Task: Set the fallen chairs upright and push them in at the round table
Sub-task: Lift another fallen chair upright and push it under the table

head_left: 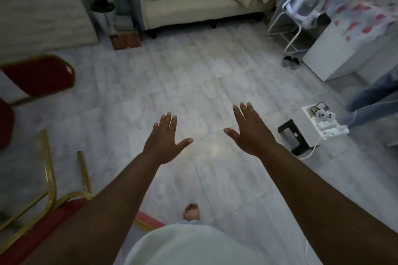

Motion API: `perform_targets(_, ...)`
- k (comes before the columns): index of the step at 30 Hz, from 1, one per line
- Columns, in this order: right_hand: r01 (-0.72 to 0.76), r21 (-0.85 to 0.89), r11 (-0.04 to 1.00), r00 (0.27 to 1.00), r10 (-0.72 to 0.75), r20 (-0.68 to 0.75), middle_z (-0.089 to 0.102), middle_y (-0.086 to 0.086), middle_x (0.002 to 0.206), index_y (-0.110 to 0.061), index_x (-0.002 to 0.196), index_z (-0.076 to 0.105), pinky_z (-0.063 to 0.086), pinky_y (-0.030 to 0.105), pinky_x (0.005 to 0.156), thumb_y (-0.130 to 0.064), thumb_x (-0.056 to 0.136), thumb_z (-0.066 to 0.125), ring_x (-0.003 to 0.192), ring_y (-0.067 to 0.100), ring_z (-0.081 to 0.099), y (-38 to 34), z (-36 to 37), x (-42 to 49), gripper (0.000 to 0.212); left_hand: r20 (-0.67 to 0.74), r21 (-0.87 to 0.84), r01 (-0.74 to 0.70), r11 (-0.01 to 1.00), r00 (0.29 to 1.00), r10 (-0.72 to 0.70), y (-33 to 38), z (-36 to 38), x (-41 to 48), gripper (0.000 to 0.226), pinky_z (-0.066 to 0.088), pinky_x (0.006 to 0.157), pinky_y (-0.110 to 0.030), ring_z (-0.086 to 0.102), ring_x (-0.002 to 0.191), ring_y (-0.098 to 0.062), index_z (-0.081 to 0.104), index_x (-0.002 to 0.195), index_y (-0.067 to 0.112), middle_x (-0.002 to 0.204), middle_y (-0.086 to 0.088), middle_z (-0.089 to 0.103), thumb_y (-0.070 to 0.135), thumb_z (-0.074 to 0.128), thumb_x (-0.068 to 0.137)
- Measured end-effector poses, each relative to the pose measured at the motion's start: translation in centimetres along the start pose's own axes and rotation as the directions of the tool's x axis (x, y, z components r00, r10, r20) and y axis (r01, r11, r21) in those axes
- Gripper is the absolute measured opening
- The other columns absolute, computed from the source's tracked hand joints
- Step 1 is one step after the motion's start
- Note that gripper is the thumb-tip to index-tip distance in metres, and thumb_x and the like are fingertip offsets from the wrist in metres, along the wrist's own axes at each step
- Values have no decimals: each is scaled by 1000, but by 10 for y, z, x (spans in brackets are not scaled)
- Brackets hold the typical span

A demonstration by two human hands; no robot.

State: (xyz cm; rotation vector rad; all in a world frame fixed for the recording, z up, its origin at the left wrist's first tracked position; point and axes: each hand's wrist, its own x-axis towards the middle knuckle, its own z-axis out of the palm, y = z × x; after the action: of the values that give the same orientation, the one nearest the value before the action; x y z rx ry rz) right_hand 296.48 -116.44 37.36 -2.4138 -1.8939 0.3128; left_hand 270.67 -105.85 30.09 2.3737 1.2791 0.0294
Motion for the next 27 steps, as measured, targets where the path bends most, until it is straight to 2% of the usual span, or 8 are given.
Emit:
perform_targets(8, 210, -6, 978, 978, -210, -6, 2, 11, 163, -15, 154, 4, 3, 38, 122, -63, 92, 32, 150, 24, -10, -10, -29, 160, 84, -115, 13, 170, 985, 979, -167, -39, -48, 75, 109, -3, 122, -42, -19, 148, -18, -6, 154, 14, 162, -4, -17, 87, 14, 76)
perform_targets(12, 385, -25, 922, 923, -385, 21, 3, 11, 163, -14, 154, 5, 6, 39, 121, -64, 91, 31, 150, 25, -9, -40, -27, 231, 84, -178, -48, 351, 935, 918, -354, -66, -55, 85, 109, -2, 122, -42, -17, 148, -18, -6, 155, 14, 162, -4, -17, 87, 14, 75)
perform_targets(15, 520, -27, 854, 853, -518, 58, 1, 10, 163, -16, 154, 4, 5, 39, 120, -64, 92, 33, 150, 24, -10, -72, -25, 280, 83, -200, -104, 480, 871, 848, -491, -78, -54, 82, 113, -4, 121, -40, -17, 148, -18, -7, 154, 14, 162, -5, -17, 90, 7, 71)
perform_targets(17, 614, -16, 789, 787, -610, 93, -2, 7, 163, -18, 154, 2, 5, 38, 119, -65, 92, 31, 149, 23, -12, -96, -24, 307, 83, -217, -150, 574, 805, 775, -593, -81, -51, 73, 117, -6, 120, -39, -15, 149, -20, -5, 154, 13, 162, -6, -15, 92, 3, 68)
perform_targets(20, 753, -24, 658, 655, -744, 132, -1, 9, 163, -17, 154, 2, 6, 40, 120, -66, 92, 28, 150, 25, -11, -136, -23, 339, 84, -250, -219, 681, 699, 653, -715, -84, -47, 55, 113, -1, 122, -43, -12, 150, -22, -3, 155, 12, 163, -8, -12, 89, 8, 73)
perform_targets(24, 890, -3, 456, 449, -874, 187, 2, 14, 163, -12, 154, 4, 6, 39, 120, -65, 91, 27, 150, 29, -8, -201, -14, 353, 85, -278, -330, 807, 490, 412, -867, -77, -36, 11, 117, 6, 121, -47, -1, 151, -28, 7, 155, 8, 163, -14, 1, 91, 8, 72)
perform_targets(27, 953, 46, 299, 281, -931, 233, 4, 17, 162, -10, 154, 6, 3, 39, 121, -64, 92, 29, 150, 31, -7, -252, -1, 342, 85, -289, -410, 839, 356, 251, -924, -64, -27, -29, 116, 13, 120, -53, 8, 150, -33, 19, 152, 2, 161, -19, 12, 89, 13, 75)
